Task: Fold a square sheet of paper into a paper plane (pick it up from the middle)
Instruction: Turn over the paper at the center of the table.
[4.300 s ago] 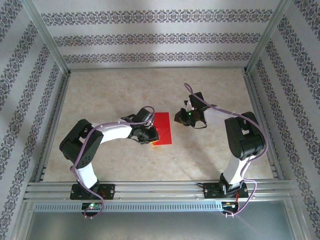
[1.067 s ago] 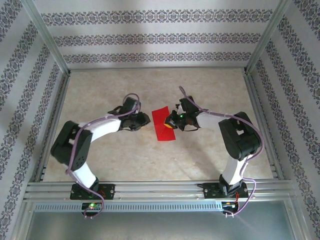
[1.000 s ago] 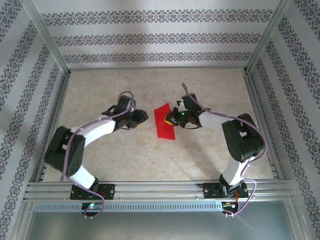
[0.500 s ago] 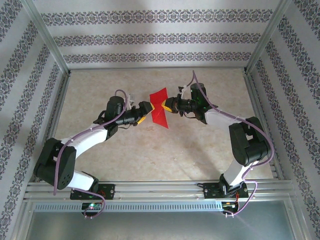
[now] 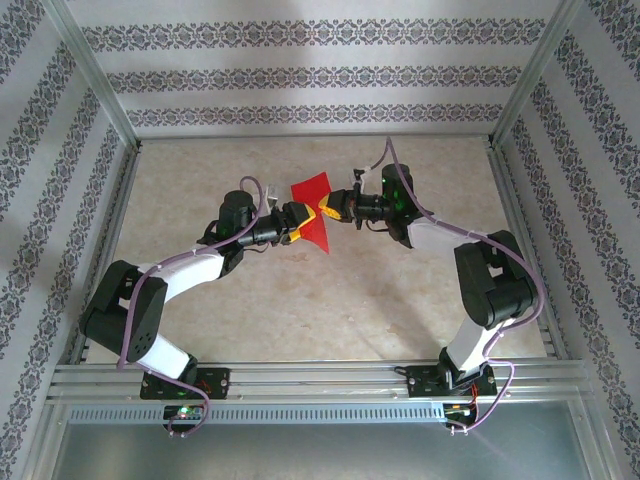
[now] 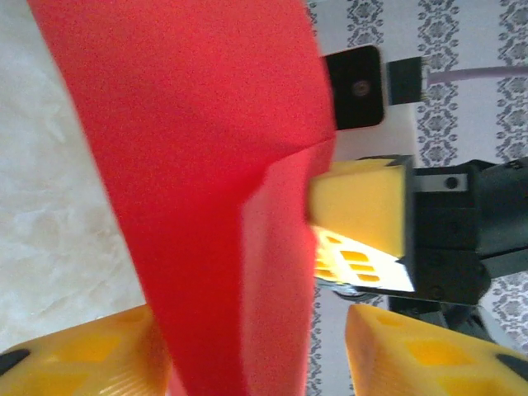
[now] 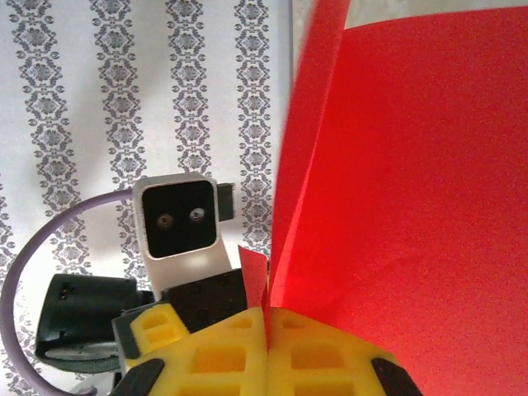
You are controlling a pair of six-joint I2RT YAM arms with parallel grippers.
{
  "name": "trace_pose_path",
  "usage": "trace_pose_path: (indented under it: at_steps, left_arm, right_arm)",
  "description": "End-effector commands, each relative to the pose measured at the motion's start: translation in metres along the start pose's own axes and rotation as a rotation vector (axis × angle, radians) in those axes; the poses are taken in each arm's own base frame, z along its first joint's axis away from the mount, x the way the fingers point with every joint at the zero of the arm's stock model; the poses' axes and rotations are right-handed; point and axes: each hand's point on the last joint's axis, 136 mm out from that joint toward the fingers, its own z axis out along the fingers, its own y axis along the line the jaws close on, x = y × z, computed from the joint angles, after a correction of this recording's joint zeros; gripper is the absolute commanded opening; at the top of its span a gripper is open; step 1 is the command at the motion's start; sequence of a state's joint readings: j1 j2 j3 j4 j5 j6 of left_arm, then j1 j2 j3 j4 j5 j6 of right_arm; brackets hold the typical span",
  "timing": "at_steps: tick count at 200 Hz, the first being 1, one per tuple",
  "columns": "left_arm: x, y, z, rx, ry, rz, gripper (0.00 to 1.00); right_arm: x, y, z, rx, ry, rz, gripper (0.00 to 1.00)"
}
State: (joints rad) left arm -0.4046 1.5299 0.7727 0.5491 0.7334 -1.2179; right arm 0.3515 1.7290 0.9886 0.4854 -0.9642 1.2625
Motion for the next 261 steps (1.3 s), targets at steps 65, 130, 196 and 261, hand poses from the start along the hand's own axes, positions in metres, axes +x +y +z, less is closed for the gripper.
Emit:
trace_pose_path:
  at_steps: [65,130,196,261]
  left_arm:
    - [-0.004,-0.011,0.004,0.041,-0.003,-0.004,0.26]
    - [-0.006,0.011,0.000,-0.046,-0.015,-0.024,0.07]
    - [-0.001,0.059,-0.049,-0.550,0.023,0.156,0.04]
    - [-0.027,0.072,-0.131,-1.304,0.071,0.465,0.04]
  right_arm:
    - [0.005,-0.007,0.003,-0.015,0.033,-0.003,0.06]
    - [-0.010,-0.024,-0.017,0.042,-0.049,-0.004,0.32]
    - [-0.034,-0.062,-0.091,0.395,-0.284,-0.130,0.59]
    - [-0.038,-0.060,-0.135,0.623,-0.433,-0.253,0.68]
